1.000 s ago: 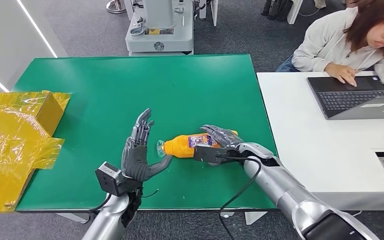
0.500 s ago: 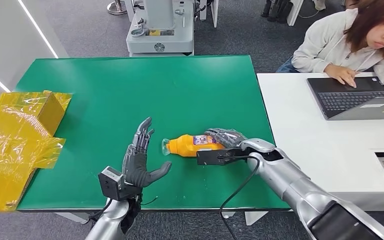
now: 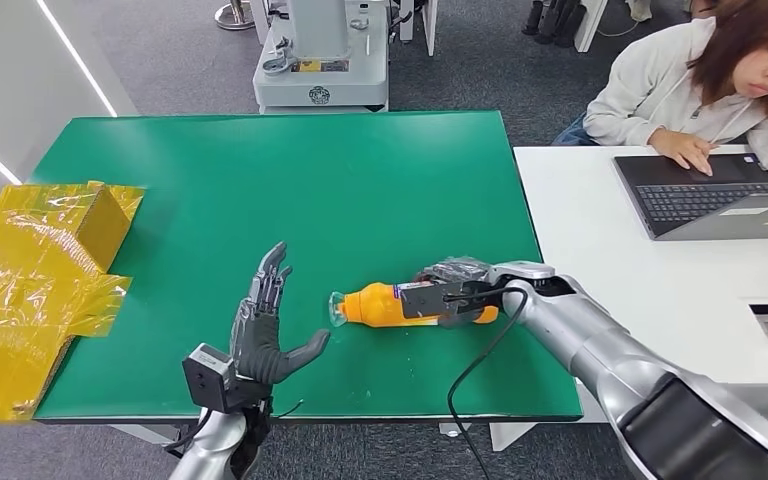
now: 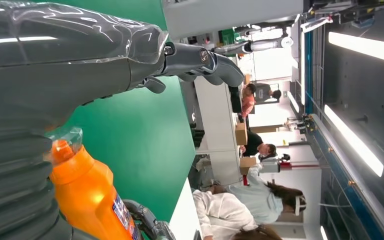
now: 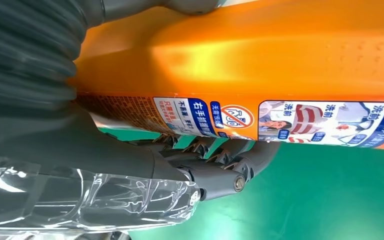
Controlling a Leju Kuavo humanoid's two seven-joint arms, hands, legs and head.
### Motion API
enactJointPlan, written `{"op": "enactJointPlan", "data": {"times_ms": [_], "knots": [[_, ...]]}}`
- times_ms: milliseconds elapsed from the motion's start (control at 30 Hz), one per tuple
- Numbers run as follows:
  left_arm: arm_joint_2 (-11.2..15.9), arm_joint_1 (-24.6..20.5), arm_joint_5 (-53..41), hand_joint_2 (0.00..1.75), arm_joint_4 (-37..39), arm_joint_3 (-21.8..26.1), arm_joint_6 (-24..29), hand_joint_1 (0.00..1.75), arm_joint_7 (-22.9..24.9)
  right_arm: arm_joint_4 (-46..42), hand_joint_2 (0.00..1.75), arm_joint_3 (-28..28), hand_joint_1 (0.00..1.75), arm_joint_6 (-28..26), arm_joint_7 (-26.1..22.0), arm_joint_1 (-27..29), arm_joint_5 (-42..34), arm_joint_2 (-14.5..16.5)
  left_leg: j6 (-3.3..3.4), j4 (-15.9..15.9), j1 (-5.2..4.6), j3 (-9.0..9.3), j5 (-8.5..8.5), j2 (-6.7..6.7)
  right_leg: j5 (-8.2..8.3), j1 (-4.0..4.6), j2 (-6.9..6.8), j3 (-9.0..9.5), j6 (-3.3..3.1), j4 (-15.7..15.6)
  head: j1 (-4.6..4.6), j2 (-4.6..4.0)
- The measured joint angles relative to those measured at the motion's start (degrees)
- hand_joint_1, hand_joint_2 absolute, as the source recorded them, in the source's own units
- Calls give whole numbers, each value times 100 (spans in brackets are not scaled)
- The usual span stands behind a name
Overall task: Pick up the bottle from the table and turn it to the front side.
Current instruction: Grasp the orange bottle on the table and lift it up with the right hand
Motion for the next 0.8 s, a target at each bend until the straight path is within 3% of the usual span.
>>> {"op": "enactJointPlan", "data": {"times_ms": [100, 467, 800], "knots": [[3, 39, -28, 175, -46, 49, 10, 0, -1, 76, 175, 118, 175, -85, -8, -41, 23, 13, 0, 0, 0, 0, 0, 1, 0, 0, 1, 0, 0, 0, 0, 0], [-11, 188, -151, 175, -230, 147, -58, 0, 14, 207, 175, 344, 175, -378, -31, -84, -98, -5, 2, 2, 0, 2, 5, 0, 5, 0, 0, 1, 0, -2, 0, 0], [-12, 194, -144, 175, -238, 197, -74, 0, -92, -164, 175, 243, 175, -1045, -357, 264, -803, -308, 2, 3, 0, -2, 4, -1, 6, 0, 0, -2, 0, -3, 0, 0]]}}
